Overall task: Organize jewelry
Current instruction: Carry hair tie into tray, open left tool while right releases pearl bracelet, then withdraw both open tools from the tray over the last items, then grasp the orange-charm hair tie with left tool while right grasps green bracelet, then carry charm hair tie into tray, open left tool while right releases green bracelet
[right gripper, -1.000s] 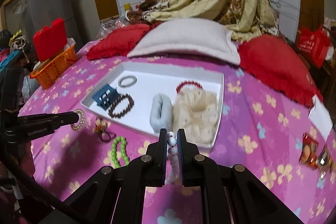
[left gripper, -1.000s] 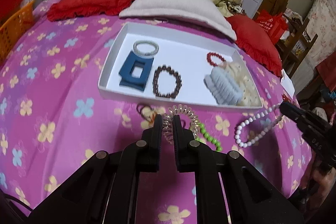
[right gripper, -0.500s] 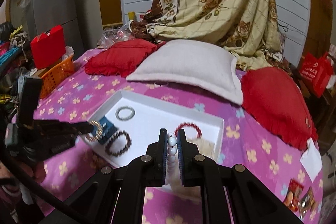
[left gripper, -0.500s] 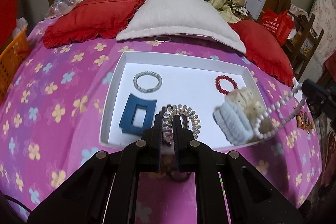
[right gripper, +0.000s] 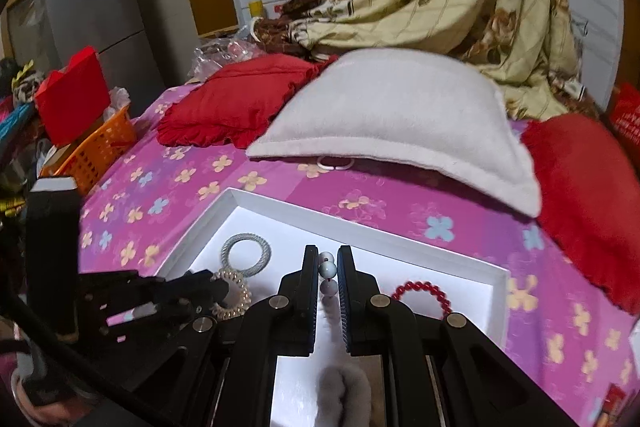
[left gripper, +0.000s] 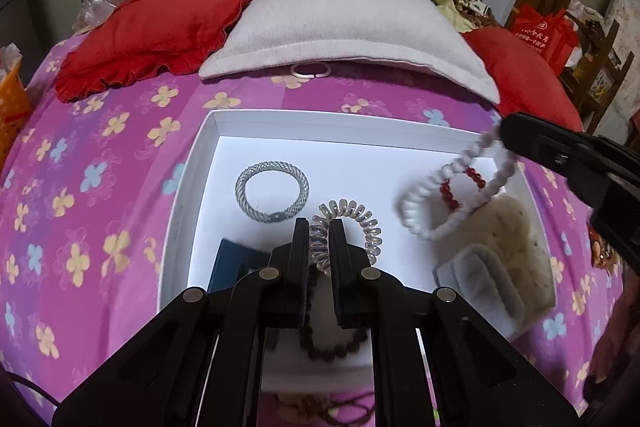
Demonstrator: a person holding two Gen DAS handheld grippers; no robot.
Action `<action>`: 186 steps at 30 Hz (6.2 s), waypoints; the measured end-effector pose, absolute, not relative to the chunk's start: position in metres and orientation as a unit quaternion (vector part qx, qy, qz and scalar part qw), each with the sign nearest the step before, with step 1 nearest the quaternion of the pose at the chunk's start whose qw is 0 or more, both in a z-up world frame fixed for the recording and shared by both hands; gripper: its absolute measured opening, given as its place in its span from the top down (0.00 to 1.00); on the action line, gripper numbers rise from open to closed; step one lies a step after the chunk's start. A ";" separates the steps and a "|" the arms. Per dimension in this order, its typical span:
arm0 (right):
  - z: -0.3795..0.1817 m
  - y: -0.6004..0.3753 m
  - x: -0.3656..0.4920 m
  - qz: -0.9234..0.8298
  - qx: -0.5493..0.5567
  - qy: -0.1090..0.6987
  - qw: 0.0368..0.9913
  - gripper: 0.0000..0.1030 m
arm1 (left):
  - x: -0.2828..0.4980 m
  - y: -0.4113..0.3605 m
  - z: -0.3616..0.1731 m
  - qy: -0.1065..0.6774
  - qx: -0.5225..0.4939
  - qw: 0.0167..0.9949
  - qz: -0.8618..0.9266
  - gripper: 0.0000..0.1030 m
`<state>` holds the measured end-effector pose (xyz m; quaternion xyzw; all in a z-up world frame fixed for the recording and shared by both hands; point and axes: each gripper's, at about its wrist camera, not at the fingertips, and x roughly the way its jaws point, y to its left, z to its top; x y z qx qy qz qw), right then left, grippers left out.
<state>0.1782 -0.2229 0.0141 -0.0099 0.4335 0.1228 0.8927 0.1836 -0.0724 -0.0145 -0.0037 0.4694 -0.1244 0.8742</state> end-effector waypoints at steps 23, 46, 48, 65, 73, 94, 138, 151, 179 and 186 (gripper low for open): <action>-0.049 -0.281 0.194 0.049 0.035 0.484 0.873 0.65 | 0.208 -0.089 -0.048 0.476 0.004 0.873 -0.104 0.48; 0.014 -0.248 0.022 0.019 0.012 0.423 0.906 0.42 | 0.068 -0.065 0.000 0.408 0.039 0.908 -0.084 0.48; 0.014 -0.246 0.009 0.020 0.014 0.425 0.905 0.41 | 0.056 -0.062 0.002 0.402 0.044 0.911 -0.078 0.48; 0.034 -0.224 -0.062 0.024 0.012 0.407 0.913 0.33 | -0.017 -0.037 0.018 0.378 0.041 0.923 -0.060 0.48; 0.039 -0.211 -0.071 0.034 -0.005 0.403 0.915 0.33 | -0.028 -0.029 0.023 0.369 0.035 0.927 -0.054 0.48; 0.034 -0.203 -0.073 0.043 -0.015 0.410 0.911 0.33 | -0.035 -0.027 0.021 0.372 0.034 0.926 -0.056 0.48; -0.055 -0.203 -0.008 0.135 -0.003 0.480 0.867 0.54 | 0.048 0.002 -0.037 0.497 -0.089 0.857 -0.103 0.47; -0.072 -0.203 0.003 0.162 -0.012 0.480 0.862 0.54 | 0.094 -0.044 -0.064 0.542 -0.059 0.836 -0.061 0.40; 0.003 -0.217 -0.015 0.164 0.015 0.420 0.893 0.92 | 0.057 -0.009 -0.012 0.495 -0.090 0.857 -0.110 0.67; 0.029 -0.223 -0.014 0.159 0.009 0.403 0.901 0.92 | 0.050 -0.016 0.014 0.460 -0.053 0.880 -0.108 0.67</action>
